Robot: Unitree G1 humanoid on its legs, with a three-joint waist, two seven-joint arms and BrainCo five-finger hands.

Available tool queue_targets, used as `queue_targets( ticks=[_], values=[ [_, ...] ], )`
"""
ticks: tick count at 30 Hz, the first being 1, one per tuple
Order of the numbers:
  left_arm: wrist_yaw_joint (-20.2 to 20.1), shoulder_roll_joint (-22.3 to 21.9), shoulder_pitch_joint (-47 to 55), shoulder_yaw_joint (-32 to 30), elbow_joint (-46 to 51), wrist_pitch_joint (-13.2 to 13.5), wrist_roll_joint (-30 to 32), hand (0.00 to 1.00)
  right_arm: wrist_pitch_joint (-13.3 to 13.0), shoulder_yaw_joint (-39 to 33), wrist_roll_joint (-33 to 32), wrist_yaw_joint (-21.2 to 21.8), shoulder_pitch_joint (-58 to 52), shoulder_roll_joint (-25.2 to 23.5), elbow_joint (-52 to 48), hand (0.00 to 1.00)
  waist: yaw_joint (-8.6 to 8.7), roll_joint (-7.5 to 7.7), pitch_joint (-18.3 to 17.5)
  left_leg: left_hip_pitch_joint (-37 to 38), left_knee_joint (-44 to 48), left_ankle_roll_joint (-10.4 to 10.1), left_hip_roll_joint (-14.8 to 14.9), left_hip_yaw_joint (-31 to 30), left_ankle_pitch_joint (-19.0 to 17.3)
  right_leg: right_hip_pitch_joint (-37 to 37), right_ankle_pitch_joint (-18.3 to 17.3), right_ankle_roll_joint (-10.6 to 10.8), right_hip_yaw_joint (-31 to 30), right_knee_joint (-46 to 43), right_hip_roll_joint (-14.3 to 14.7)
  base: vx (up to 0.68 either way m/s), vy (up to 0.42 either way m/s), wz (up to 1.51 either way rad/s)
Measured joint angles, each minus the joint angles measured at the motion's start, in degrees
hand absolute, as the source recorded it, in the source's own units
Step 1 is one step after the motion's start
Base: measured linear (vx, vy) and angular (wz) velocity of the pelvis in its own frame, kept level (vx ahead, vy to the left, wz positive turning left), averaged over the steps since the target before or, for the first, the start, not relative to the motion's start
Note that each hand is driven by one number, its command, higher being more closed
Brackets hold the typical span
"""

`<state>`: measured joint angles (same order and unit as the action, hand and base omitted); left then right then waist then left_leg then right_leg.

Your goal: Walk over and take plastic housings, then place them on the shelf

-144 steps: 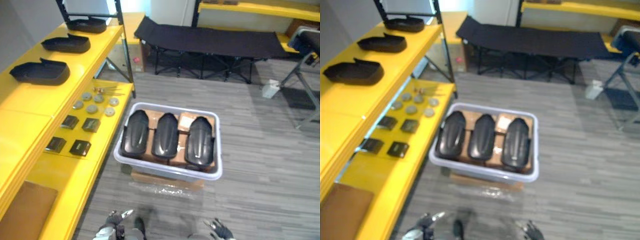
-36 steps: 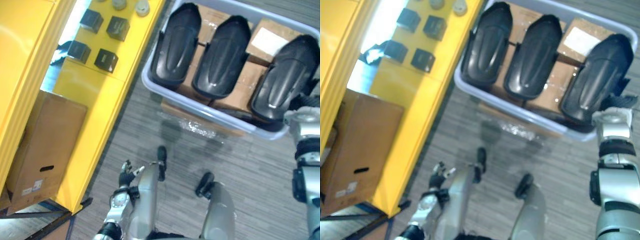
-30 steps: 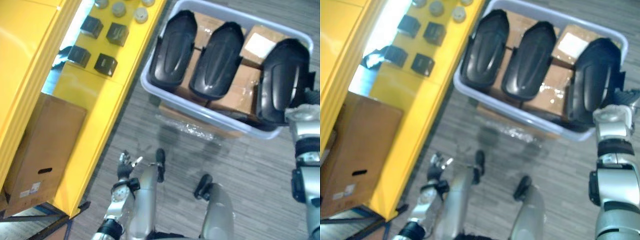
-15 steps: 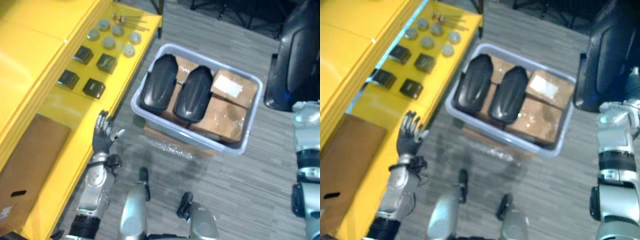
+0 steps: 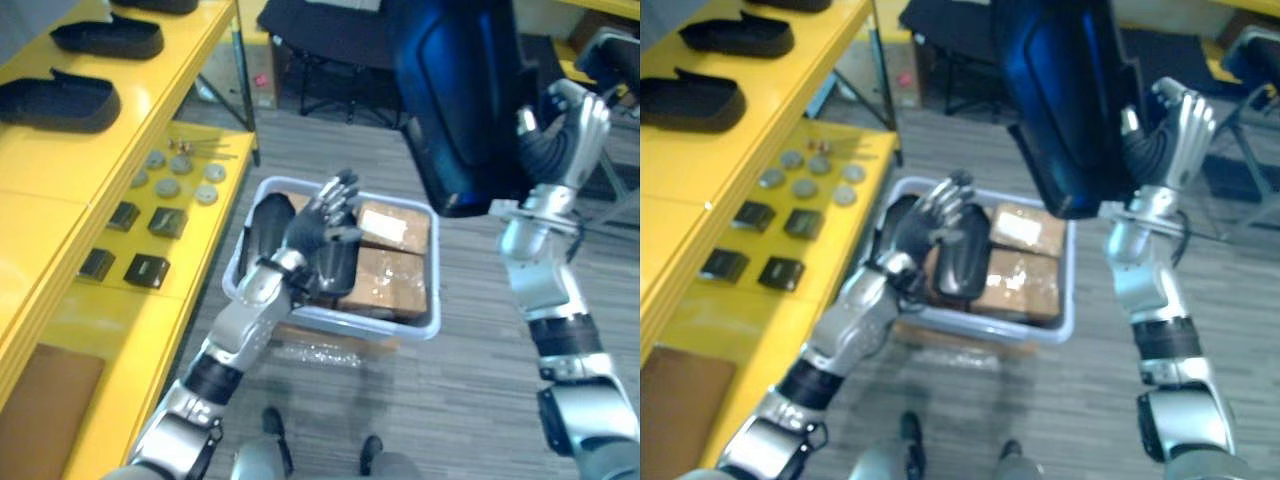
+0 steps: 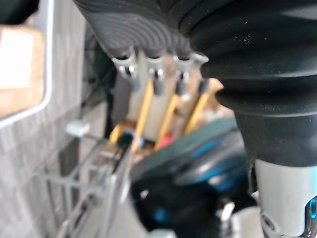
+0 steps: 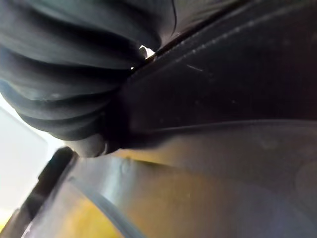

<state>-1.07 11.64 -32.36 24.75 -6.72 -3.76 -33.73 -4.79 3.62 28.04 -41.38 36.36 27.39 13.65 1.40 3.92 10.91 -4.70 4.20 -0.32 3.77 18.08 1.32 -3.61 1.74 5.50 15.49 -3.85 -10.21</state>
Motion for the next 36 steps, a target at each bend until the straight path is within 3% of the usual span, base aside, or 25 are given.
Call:
queue_targets(
  ticks=[7,12,16,24,32,33,36],
  values=[
    [2.4,-2.1,-0.7,3.3,-3.0,0.3,1.1,0.00,-0.2,3.4,2.0,0.0,-1.0,-2.7,0.0,1.00,0.03,-1.67,-1.5,3.8,-8.9,0.1,-1.4,-0.3,5.2,-0.7,-0.2,-0.2,0.1,1.7,0.3,-0.04,0.014,-0.02],
    [5.5,-2.1,-0.8,4.7,-4.5,0.2,3.9,0.00,-0.3,4.4,2.1,-0.5,-2.7,-3.7,0.3,1.00,-0.06,-1.52,-1.8,4.7,-9.3,0.3,-2.0,-0.3,5.7,-1.8,-1.9,0.3,0.2,2.3,-0.2,-0.10,0.033,-0.01],
    [7.8,-3.5,-0.7,5.3,-6.1,0.1,5.1,0.00,-1.4,5.8,2.0,-1.0,-5.0,-4.0,0.3,1.00,0.15,-2.46,-3.1,4.5,-9.4,0.3,-2.1,-1.5,6.4,-1.6,-3.1,1.1,1.0,1.8,-0.5,-0.09,0.031,0.10],
    [10.6,-3.2,1.2,5.3,-6.9,-0.1,5.0,0.00,-2.7,7.8,1.9,0.3,-10.0,-7.4,0.3,1.00,-0.14,-1.02,-5.1,3.5,-9.4,0.5,-2.5,-2.2,6.9,-1.5,-2.4,1.2,1.6,2.8,-0.7,0.01,0.023,0.06],
    [12.1,-3.7,4.3,4.8,-7.1,-0.1,2.0,0.00,-4.6,9.1,1.7,2.5,-13.7,-9.8,0.4,1.00,-0.31,-0.85,-5.2,3.7,-9.4,0.4,-2.6,-2.3,7.1,-2.2,-1.5,1.4,1.5,3.4,-0.6,0.04,0.008,-0.01],
    [12.3,-3.7,4.8,4.8,-7.1,-0.1,1.2,1.00,-5.2,9.6,1.6,2.9,-14.7,-10.2,0.5,1.00,-0.29,-0.85,-5.2,3.7,-9.4,0.3,-2.6,-2.3,7.2,-2.2,-1.6,1.4,1.5,3.4,-0.6,0.00,0.000,0.00],
    [14.0,-3.7,6.0,4.6,-7.2,0.0,-0.2,1.00,-6.3,10.6,0.1,2.9,-16.7,-11.5,0.7,1.00,-0.05,-0.85,-5.2,3.9,-9.4,0.3,-2.6,-2.4,7.2,-2.3,-1.7,1.2,1.5,3.4,-0.5,0.00,0.000,0.00]
  ],
)
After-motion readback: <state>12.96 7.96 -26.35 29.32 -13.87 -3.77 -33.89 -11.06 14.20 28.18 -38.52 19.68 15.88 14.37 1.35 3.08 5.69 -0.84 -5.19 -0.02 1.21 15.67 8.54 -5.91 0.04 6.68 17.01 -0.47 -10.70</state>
